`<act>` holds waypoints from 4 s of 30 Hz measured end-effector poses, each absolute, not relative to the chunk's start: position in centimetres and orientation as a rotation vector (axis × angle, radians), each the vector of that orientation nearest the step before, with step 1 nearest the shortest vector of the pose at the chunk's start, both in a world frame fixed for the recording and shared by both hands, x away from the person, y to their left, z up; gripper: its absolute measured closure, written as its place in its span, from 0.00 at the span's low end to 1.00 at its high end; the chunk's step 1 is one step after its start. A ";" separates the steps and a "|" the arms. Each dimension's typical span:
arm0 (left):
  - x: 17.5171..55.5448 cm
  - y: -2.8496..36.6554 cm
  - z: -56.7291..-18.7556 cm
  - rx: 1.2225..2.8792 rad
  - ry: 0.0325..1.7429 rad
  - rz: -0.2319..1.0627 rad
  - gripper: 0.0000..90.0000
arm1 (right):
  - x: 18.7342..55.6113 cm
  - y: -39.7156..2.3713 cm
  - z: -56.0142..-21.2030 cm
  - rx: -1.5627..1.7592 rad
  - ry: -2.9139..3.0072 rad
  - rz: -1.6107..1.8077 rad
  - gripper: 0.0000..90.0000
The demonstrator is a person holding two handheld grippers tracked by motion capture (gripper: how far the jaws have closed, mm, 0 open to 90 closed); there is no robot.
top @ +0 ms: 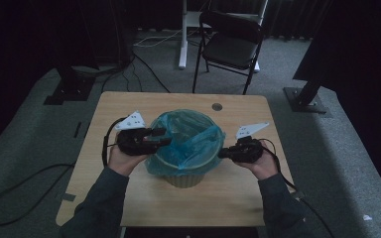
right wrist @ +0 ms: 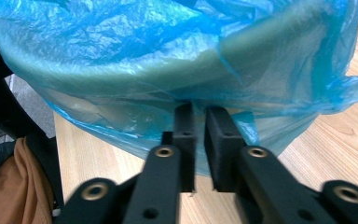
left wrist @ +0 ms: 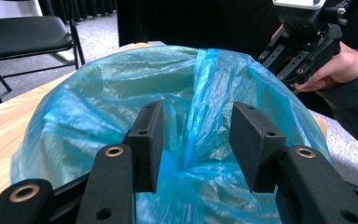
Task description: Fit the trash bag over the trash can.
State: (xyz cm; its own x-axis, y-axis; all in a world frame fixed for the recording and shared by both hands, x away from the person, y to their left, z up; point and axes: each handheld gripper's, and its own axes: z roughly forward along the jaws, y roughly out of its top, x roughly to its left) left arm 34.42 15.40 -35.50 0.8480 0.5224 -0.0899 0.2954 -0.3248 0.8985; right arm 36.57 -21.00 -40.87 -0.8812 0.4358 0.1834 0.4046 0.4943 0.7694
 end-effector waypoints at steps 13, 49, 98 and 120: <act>35.6 13.6 -34.4 1.980 0.542 0.249 0.61 | 36.6 -20.9 -40.9 0.753 2.684 1.372 1.00; 39.7 8.1 -33.1 2.173 0.346 0.142 0.61 | 36.7 -21.2 -41.1 0.753 2.683 1.396 0.98; 41.5 3.5 -36.2 2.490 0.317 0.197 0.61 | 36.7 -21.4 -41.4 0.760 2.696 1.402 0.98; 41.8 2.4 -36.1 2.571 0.291 0.193 0.69 | 36.7 -21.6 -41.3 0.760 2.687 1.409 0.99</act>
State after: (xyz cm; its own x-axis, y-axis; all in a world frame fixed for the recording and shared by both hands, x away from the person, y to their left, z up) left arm 41.80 2.45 -36.12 0.9664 0.2448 0.0786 0.1674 -0.8309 0.5306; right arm 36.67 -21.64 -41.27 -0.8820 0.4234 0.2070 0.4111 0.4763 0.7773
